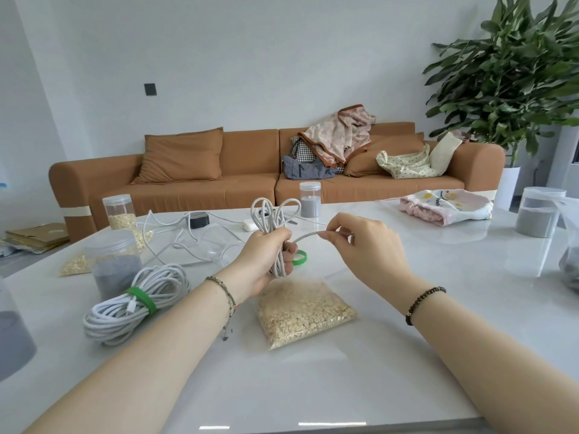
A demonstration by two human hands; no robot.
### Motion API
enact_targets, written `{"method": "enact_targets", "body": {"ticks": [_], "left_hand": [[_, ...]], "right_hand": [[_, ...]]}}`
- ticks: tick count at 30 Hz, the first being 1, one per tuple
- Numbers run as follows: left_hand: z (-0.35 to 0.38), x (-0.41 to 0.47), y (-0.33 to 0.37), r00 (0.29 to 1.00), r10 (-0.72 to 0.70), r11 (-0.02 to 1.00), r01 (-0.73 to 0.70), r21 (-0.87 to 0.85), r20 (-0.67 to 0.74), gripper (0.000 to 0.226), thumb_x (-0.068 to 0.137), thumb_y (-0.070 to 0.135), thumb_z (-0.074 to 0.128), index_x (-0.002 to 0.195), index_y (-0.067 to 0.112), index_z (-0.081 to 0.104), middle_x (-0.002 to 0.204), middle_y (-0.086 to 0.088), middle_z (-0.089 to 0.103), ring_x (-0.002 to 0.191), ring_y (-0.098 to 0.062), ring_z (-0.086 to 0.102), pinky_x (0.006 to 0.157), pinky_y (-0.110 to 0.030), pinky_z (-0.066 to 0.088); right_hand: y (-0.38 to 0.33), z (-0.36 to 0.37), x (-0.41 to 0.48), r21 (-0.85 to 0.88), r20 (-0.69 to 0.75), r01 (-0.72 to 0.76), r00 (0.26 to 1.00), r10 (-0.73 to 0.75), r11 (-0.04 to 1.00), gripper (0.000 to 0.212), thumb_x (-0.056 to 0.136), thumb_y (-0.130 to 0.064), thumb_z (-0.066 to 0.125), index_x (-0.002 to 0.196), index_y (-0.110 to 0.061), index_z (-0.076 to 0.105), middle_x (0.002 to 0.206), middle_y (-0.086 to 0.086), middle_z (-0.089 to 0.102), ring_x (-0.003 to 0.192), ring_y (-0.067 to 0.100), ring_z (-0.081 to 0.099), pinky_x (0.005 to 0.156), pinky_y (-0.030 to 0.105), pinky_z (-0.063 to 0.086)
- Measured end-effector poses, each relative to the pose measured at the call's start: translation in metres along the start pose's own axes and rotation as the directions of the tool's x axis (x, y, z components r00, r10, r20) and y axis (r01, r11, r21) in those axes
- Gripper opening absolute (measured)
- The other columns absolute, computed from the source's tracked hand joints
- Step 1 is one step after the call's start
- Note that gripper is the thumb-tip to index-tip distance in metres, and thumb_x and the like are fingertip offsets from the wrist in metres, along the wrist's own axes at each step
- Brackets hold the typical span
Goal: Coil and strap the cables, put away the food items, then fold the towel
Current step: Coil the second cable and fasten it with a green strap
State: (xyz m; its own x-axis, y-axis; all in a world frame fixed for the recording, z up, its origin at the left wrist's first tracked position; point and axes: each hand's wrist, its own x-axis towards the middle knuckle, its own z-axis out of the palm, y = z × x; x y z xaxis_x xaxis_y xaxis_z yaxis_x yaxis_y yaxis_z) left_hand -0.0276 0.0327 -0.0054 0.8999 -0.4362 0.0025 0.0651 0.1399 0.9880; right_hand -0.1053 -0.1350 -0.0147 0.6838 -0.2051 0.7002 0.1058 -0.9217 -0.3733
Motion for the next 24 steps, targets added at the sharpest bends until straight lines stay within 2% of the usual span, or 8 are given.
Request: {"method": "enact_targets", "body": {"ticks": [3, 7, 9, 12, 15, 18, 22, 24], "left_hand": [[0.000, -0.002, 0.001, 0.993, -0.082, 0.997, 0.082, -0.002, 0.084, 0.023, 0.100, 0.010, 0.045, 0.080, 0.018, 0.039, 0.056, 0.002, 0.038, 0.050, -0.012, 0.026, 0.044, -0.021, 0.026], [0.004, -0.006, 0.003, 0.955, -0.156, 0.988, 0.149, 0.046, 0.253, 0.031, 0.104, 0.026, 0.051, 0.076, 0.020, 0.038, 0.060, 0.005, 0.029, 0.049, -0.009, 0.023, 0.042, -0.020, 0.024], [0.006, -0.010, 0.007, 0.929, -0.186, 0.981, 0.193, 0.011, 0.320, 0.036, 0.098, 0.045, 0.059, 0.078, 0.019, 0.041, 0.061, 0.006, 0.028, 0.049, -0.007, 0.024, 0.043, -0.019, 0.025], [0.007, -0.016, 0.006, 0.895, -0.241, 0.971, 0.222, 0.094, 0.376, 0.047, 0.083, 0.059, 0.066, 0.084, 0.018, 0.042, 0.062, 0.007, 0.026, 0.049, -0.006, 0.023, 0.045, -0.017, 0.025], [0.009, -0.017, 0.003, 0.890, -0.284, 0.956, 0.234, 0.176, 0.358, 0.037, 0.089, 0.039, 0.072, 0.079, 0.021, 0.041, 0.058, 0.008, 0.024, 0.045, -0.005, 0.021, 0.042, -0.017, 0.020], [0.008, -0.018, 0.007, 0.871, -0.325, 0.939, 0.253, 0.231, 0.367, 0.033, 0.096, 0.017, 0.063, 0.076, 0.023, 0.038, 0.054, 0.009, 0.025, 0.043, -0.005, 0.021, 0.041, -0.017, 0.020], [0.007, -0.022, 0.006, 0.810, -0.417, 0.897, 0.295, 0.328, 0.412, 0.028, 0.096, 0.015, 0.055, 0.076, 0.021, 0.035, 0.052, 0.010, 0.026, 0.041, -0.003, 0.022, 0.039, -0.016, 0.022], [0.007, -0.023, 0.005, 0.769, -0.454, 0.880, 0.306, 0.364, 0.450, 0.024, 0.087, 0.018, 0.057, 0.074, 0.022, 0.038, 0.051, 0.011, 0.026, 0.040, -0.002, 0.023, 0.037, -0.015, 0.023]], "right_hand": [[0.005, 0.005, 0.002, 0.114, -0.051, 0.026, 0.998, -0.020, 0.993, 0.011, 0.096, -0.035, 0.063, 0.088, -0.030, 0.068, 0.073, -0.014, 0.058, 0.066, 0.008, 0.049, 0.063, 0.030, 0.033], [0.002, 0.001, 0.003, 0.050, -0.157, 0.176, 0.973, -0.166, 0.983, 0.008, 0.101, -0.021, 0.058, 0.094, -0.022, 0.062, 0.077, -0.017, 0.052, 0.064, 0.011, 0.039, 0.070, 0.030, 0.030], [0.000, -0.003, 0.004, 0.064, -0.189, 0.175, 0.969, -0.160, 0.982, 0.006, 0.100, -0.025, 0.060, 0.095, -0.022, 0.057, 0.080, -0.014, 0.055, 0.064, 0.011, 0.042, 0.068, 0.033, 0.035], [0.001, -0.006, 0.003, 0.176, -0.202, 0.066, 0.979, -0.030, 0.982, 0.026, 0.091, -0.043, 0.069, 0.090, -0.024, 0.052, 0.070, -0.011, 0.053, 0.061, 0.010, 0.045, 0.058, 0.034, 0.038], [0.003, -0.011, 0.004, 0.221, -0.201, -0.004, 0.978, 0.049, 0.975, 0.041, 0.079, -0.054, 0.077, 0.078, -0.022, 0.050, 0.056, -0.007, 0.043, 0.055, 0.012, 0.040, 0.053, 0.033, 0.033], [0.000, -0.013, 0.005, 0.211, -0.232, 0.019, 0.972, 0.031, 0.977, 0.043, 0.077, -0.057, 0.077, 0.075, -0.022, 0.051, 0.056, -0.008, 0.044, 0.056, 0.013, 0.041, 0.055, 0.034, 0.034], [-0.003, -0.012, 0.004, 0.191, -0.307, 0.254, 0.933, -0.189, 0.948, 0.023, 0.094, -0.029, 0.068, 0.082, -0.013, 0.055, 0.071, -0.009, 0.057, 0.067, 0.013, 0.044, 0.073, 0.038, 0.038], [-0.002, -0.011, 0.005, 0.152, -0.303, 0.313, 0.918, -0.258, 0.937, 0.018, 0.097, -0.020, 0.063, 0.084, -0.010, 0.055, 0.075, -0.007, 0.057, 0.070, 0.014, 0.042, 0.075, 0.036, 0.036]]}}
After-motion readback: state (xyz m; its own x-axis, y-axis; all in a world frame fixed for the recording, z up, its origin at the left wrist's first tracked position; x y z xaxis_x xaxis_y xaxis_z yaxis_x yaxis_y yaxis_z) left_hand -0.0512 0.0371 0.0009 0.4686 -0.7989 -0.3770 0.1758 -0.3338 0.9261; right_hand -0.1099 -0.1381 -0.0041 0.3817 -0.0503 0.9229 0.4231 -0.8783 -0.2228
